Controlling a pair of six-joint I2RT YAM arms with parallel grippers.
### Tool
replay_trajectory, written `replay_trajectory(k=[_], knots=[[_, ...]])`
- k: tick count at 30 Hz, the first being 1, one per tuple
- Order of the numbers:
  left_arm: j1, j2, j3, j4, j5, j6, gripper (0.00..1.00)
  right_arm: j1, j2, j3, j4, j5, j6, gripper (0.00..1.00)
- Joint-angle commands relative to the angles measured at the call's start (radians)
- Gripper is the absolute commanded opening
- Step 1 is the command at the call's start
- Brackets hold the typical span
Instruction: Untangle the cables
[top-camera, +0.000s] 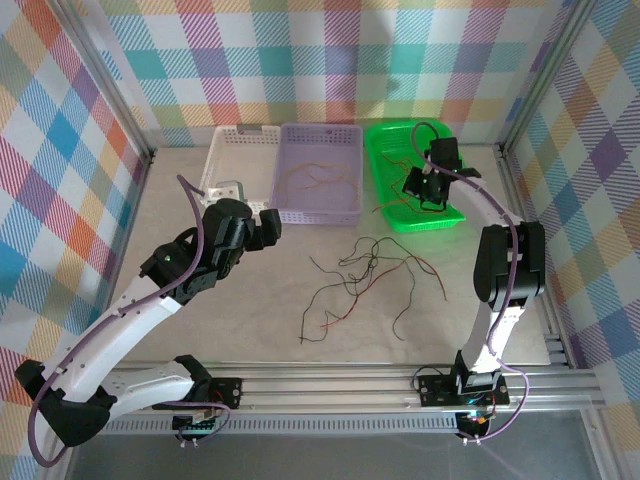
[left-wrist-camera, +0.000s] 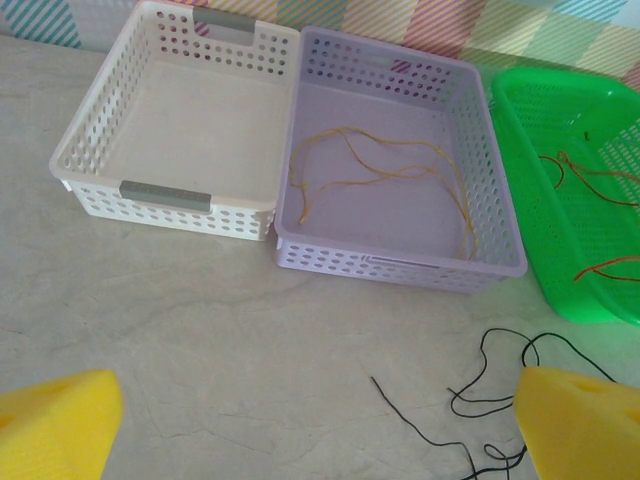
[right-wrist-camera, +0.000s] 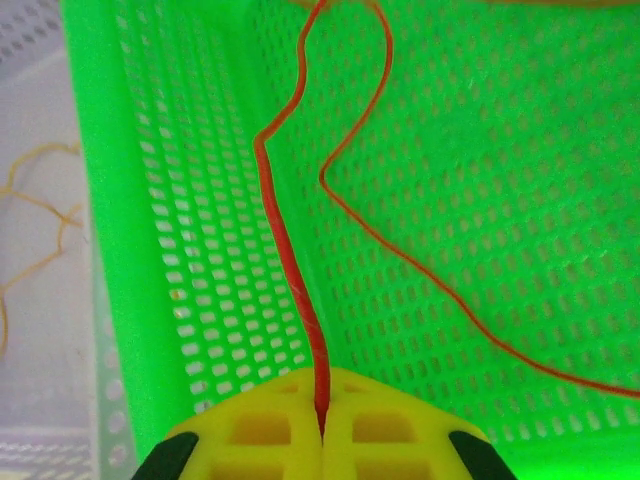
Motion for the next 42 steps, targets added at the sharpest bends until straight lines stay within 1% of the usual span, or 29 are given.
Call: replay_trajectory(k=[1, 5, 9, 13, 19, 23, 24, 27, 29, 31, 33, 35, 39, 42], knots=[[0.009, -0.020, -0.014, 0.009, -0.014, 0.014, 1.00, -0.040, 0.034, 0.078, -0.071, 0.046, -0.029, 0.00], [0.009, -0.018, -0.014, 0.010, -0.011, 0.017, 1.00, -0.059, 0.110, 0.188, -0.132, 0.073, -0.062, 0.00], [0.009, -0.011, -0.014, 0.013, -0.004, 0.016, 1.00, -0.059, 0.224, 0.312, -0.216, 0.114, -0.104, 0.00], [0.010, -0.009, -0.015, 0.012, 0.006, 0.014, 1.00, -0.059, 0.321, 0.408, -0.275, 0.189, -0.142, 0.00], [0.009, -0.006, -0.015, 0.015, 0.015, 0.014, 1.00, -0.051, 0.412, 0.528, -0.369, 0.246, -0.180, 0.00], [0.009, -0.003, -0.012, 0.012, 0.021, 0.015, 1.00, -0.046, 0.363, 0.492, -0.355, 0.225, -0.157, 0.00], [0.010, -0.002, -0.013, 0.012, 0.022, 0.017, 1.00, -0.045, 0.342, 0.481, -0.352, 0.218, -0.147, 0.02], [0.009, -0.001, -0.012, 0.010, 0.027, 0.015, 1.00, -0.046, 0.287, 0.457, -0.342, 0.188, -0.127, 0.17], [0.010, 0.000, -0.012, 0.009, 0.030, 0.014, 1.00, -0.044, 0.253, 0.443, -0.340, 0.179, -0.120, 0.28], [0.009, 0.001, -0.011, 0.006, 0.035, 0.014, 1.00, -0.042, 0.213, 0.426, -0.338, 0.173, -0.116, 0.37], [0.009, 0.001, -0.009, 0.003, 0.037, 0.014, 1.00, -0.040, 0.178, 0.415, -0.340, 0.172, -0.116, 0.43], [0.009, 0.002, -0.009, 0.001, 0.039, 0.015, 1.00, -0.038, 0.138, 0.396, -0.338, 0.175, -0.113, 0.46], [0.009, 0.001, -0.008, -0.003, 0.043, 0.015, 1.00, -0.032, 0.047, 0.337, -0.321, 0.163, -0.095, 0.48], [0.008, 0.002, -0.008, -0.006, 0.053, 0.011, 1.00, -0.008, -0.067, 0.213, -0.273, 0.108, -0.073, 0.49]])
